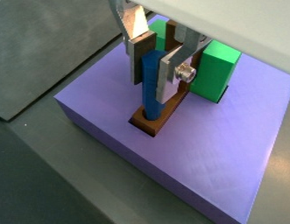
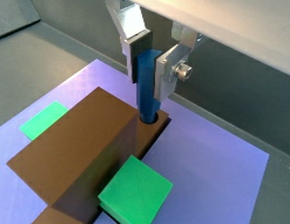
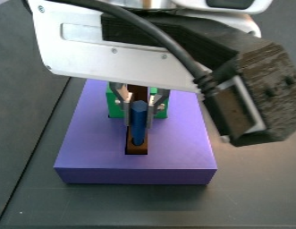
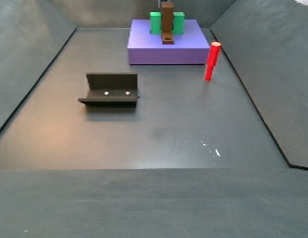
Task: Pick up the blue object. Move up. Place the blue object on the fixture. Regrasp the blue object. Move to above the board. Insert the blue object.
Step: Insert the blue object.
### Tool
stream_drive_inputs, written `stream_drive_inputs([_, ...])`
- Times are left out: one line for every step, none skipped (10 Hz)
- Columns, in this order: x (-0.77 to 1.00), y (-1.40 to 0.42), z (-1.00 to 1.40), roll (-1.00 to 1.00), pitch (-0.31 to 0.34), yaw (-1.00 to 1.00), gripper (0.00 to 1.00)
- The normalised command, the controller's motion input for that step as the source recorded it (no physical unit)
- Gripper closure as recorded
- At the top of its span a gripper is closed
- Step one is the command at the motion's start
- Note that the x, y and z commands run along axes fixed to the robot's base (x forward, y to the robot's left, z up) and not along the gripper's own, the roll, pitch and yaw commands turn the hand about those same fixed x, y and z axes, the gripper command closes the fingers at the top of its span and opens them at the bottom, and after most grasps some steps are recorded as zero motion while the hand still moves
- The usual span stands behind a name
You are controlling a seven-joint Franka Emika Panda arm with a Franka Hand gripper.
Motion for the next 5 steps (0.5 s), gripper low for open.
stream_drive_inputs([0.0, 0.0, -0.23, 0.0, 0.014, -0.14, 1.0])
stream_drive_inputs([0.0, 0.01, -0.33, 0.04, 0.016, -0.14, 1.0])
stream_drive_inputs([0.03, 0.0, -0.33, 0.01, 0.006, -0.09, 1.0])
stream_drive_inputs([0.01, 0.0, -0.32, 0.01, 0.0, -0.06, 1.0])
stream_drive_inputs([0.0, 0.0, 0.0, 0.0, 0.0, 0.0, 1.0])
